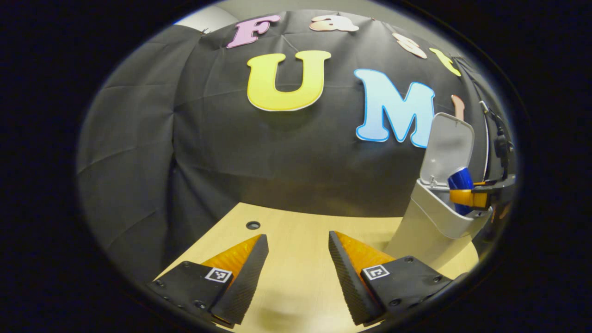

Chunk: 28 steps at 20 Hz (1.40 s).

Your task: Press the lid of the desktop garbage bin to open it, pick up the crumpled paper on the desktop and throw it into the bin, then pick up the pop can on the desktop and drop it into the bin, and finally close the garbage bin lid.

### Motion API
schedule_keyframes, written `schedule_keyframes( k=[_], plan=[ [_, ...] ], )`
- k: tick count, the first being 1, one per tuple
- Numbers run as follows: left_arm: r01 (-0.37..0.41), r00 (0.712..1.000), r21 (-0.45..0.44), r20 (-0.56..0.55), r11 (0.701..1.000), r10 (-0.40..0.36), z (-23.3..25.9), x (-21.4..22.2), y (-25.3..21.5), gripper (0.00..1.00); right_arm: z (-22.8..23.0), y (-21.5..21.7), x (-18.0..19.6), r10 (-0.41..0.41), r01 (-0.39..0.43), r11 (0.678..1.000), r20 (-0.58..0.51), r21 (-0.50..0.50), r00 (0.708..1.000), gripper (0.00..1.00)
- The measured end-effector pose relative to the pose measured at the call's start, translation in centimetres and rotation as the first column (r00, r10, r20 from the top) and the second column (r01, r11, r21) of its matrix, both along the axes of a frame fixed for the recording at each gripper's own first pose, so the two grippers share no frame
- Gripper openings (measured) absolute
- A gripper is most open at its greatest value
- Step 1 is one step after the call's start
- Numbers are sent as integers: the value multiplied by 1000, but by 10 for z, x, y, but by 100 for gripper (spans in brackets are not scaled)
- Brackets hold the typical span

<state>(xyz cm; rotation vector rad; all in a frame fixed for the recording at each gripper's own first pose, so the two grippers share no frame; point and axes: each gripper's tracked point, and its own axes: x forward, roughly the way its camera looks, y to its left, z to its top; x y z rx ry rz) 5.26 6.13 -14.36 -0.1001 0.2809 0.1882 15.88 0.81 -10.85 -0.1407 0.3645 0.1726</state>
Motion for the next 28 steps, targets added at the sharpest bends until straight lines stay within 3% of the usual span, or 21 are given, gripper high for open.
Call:
schedule_keyframes(
  k=[6, 13, 20, 28],
  plan=[
    [-12, 1000, -5, -9, 1000, 11, -5, 4, 0, 89, -27, -6, 8, -38, 44, 998, -111, 49, 993, 83],
    [8, 1000, 0, -7, 1000, -8, -3, 8, -9, 87, -28, -14, 4, -67, 77, 993, -120, 87, 991, 86],
    [20, 1000, 4, -2, 1000, -20, 0, 6, -12, 89, -10, -14, -3, -59, 62, 996, -57, 62, 997, 93],
    [41, 999, 0, 7, 999, -41, 5, 1, -18, 89, 77, -4, -16, -54, 44, 996, 145, 74, 988, 92]
  ],
)
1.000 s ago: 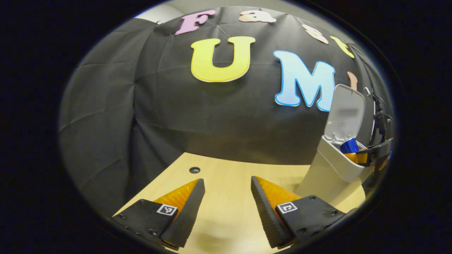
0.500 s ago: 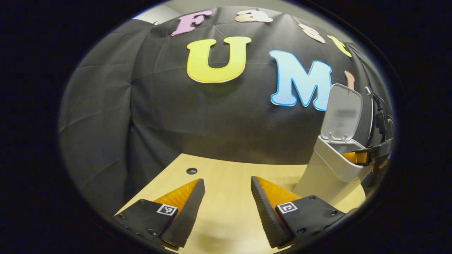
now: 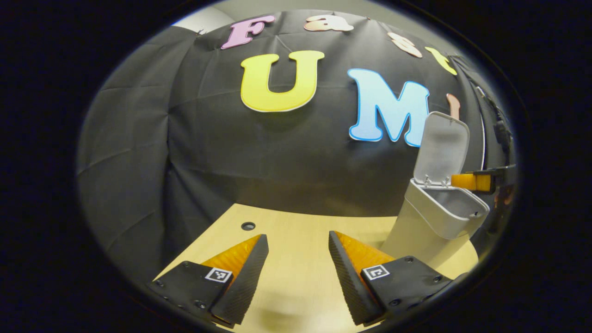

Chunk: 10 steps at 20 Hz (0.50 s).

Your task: Press the lid of the desktop garbage bin to open it, pick up the crumpled paper on the desktop and throw it into the bin, then pick up the pop can on the desktop and drop it into the bin, and finally close the garbage bin lid.

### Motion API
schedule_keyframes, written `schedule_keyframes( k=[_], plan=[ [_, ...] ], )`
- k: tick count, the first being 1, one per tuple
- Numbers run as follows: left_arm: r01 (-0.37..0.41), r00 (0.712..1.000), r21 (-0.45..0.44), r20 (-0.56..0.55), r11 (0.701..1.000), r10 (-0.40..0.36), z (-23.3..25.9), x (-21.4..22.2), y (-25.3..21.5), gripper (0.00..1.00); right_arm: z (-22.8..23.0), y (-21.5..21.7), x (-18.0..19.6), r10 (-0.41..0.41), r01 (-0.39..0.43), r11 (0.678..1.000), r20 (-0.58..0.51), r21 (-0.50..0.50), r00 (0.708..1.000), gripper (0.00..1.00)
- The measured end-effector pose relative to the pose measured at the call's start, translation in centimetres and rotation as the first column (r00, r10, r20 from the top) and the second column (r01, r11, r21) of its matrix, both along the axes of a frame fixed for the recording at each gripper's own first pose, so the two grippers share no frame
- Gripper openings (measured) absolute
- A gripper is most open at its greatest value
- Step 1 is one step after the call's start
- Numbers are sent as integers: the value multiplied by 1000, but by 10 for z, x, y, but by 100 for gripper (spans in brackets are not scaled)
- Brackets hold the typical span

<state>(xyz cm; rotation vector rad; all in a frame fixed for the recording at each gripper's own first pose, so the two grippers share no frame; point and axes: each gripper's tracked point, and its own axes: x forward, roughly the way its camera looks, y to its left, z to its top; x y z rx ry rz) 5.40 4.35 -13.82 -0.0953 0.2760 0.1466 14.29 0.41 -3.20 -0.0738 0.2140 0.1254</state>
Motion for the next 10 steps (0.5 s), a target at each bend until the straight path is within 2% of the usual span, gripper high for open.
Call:
schedule_keyframes(
  k=[1, 5, 9, 10],
  plan=[
    [2, 1000, -1, 0, 1000, -2, 0, 0, 0, 87, 13, 1, 0, 2, -2, 1000, 28, 1, 1000, 92],
    [7, 1000, -8, -3, 1000, -7, -2, -4, 1, 89, 70, 6, -7, 1, -7, 999, 139, 39, 990, 92],
    [7, 1000, -10, -7, 1000, -7, -4, -9, 4, 88, 131, 7, -18, -18, -5, 996, 258, 89, 966, 89],
    [7, 1000, -9, -8, 1000, -7, -5, -10, 5, 88, 144, 6, -19, -23, -5, 995, 283, 98, 959, 92]
  ],
)
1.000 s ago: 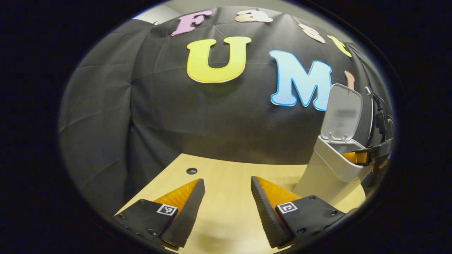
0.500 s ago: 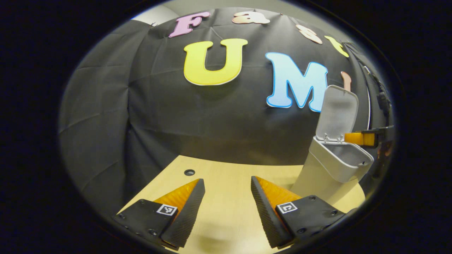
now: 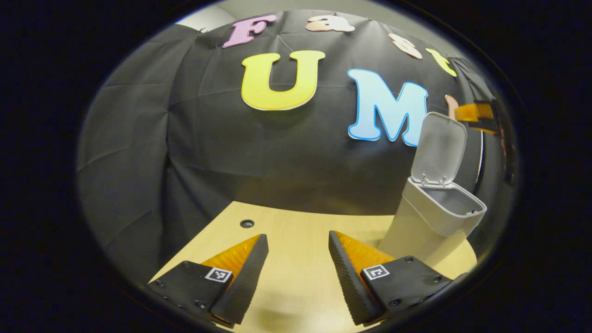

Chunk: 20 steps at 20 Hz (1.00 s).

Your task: Press the lid of the desktop garbage bin to open it, pick up the crumpled paper on the desktop and throw it into the bin, then pick up the pop can on the desktop and drop it into the bin, and finally close the garbage bin lid.

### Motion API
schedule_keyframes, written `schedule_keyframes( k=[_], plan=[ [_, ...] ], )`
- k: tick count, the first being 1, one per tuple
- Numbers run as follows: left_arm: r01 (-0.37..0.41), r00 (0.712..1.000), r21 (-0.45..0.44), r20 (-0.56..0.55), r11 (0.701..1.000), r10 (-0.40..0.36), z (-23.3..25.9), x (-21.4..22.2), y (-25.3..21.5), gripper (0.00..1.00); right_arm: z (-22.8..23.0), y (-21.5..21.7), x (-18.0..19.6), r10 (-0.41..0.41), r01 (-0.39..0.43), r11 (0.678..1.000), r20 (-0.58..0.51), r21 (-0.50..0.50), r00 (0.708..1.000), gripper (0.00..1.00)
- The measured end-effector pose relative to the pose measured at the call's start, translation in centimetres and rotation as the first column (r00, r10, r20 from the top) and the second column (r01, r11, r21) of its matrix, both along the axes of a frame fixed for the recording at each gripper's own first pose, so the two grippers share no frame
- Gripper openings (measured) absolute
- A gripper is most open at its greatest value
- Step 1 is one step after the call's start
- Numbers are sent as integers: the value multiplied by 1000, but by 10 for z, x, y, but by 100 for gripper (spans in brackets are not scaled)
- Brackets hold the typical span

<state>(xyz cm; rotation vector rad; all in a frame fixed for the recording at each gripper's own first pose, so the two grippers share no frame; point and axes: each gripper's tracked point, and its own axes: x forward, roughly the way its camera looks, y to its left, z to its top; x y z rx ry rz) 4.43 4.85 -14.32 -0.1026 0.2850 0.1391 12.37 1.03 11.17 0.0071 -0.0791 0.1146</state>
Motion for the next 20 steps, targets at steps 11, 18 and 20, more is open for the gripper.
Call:
schedule_keyframes(
  k=[11, 18, 20],
  plan=[
    [-33, 999, -8, -3, 999, 33, -3, -15, 22, 87, 32, -11, 59, -80, 82, 996, 46, -39, 996, 92],
    [-55, 998, 25, -7, 998, 55, 1, -24, 39, 87, -1, -16, 87, -85, 83, 996, -60, -20, 995, 92],
    [-53, 999, 29, -5, 998, 53, 2, -24, 39, 85, -2, -17, 83, -81, 80, 997, -57, -11, 995, 92]
  ],
)
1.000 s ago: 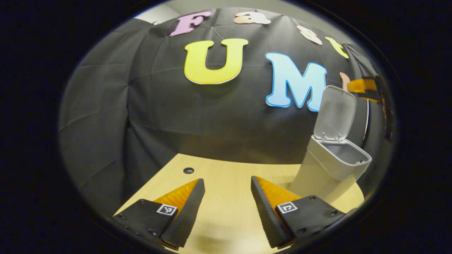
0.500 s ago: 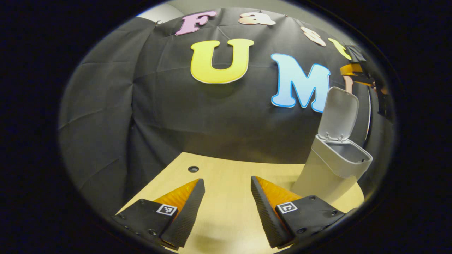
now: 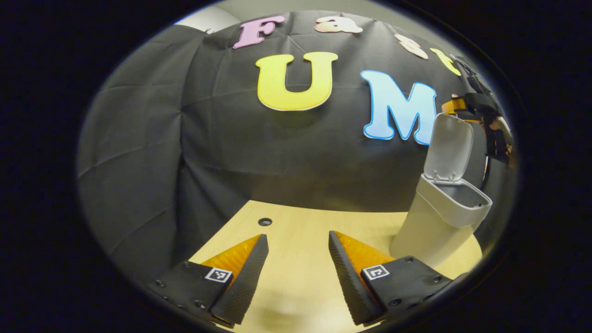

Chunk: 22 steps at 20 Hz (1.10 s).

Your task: Press the lid of the desktop garbage bin to open it, pick up the crumpled paper on the desktop and throw it into the bin, then pick up the pop can on the desktop and drop it into the bin, and finally close the garbage bin lid.

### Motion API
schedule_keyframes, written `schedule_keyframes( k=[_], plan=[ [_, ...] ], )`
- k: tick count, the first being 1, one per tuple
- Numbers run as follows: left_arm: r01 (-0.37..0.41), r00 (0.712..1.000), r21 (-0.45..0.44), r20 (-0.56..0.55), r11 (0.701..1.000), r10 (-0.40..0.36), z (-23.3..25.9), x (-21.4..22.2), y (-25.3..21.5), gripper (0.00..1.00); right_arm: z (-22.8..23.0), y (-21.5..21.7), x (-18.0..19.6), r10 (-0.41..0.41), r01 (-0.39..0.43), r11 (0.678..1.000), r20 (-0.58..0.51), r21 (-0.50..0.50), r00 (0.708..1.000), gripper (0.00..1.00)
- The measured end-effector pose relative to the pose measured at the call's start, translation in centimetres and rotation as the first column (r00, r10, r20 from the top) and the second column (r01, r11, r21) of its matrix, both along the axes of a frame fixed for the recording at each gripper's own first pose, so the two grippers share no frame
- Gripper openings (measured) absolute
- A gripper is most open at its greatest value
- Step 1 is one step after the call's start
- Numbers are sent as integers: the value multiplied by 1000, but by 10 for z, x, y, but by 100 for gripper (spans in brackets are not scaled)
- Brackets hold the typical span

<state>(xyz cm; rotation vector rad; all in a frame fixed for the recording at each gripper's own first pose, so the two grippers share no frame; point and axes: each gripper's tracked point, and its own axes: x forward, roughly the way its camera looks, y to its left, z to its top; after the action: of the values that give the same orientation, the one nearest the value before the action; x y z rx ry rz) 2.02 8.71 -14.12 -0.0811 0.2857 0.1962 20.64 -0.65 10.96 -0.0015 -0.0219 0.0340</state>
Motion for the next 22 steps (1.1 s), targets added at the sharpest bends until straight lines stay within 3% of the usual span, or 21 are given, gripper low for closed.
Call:
schedule_keyframes(
  k=[1, 7, 14, 22],
  plan=[
    [0, 1000, 2, 7, 1000, 0, 2, 1, -1, 89, -3, 1, -5, 9, -9, 1000, -8, 4, 1000, 92],
    [55, 998, 25, 29, 998, -55, 12, 12, -25, 87, -21, 4, -42, 54, -52, 998, -55, 48, 997, 93],
    [110, 993, 25, 47, 994, -111, 21, 13, -57, 87, -66, 9, -93, 88, -91, 996, -100, -18, 991, 93],
    [127, 990, 20, 56, 992, -127, 24, 8, -70, 87, -149, 17, -115, 105, -120, 992, -254, -45, 962, 93]
  ],
)
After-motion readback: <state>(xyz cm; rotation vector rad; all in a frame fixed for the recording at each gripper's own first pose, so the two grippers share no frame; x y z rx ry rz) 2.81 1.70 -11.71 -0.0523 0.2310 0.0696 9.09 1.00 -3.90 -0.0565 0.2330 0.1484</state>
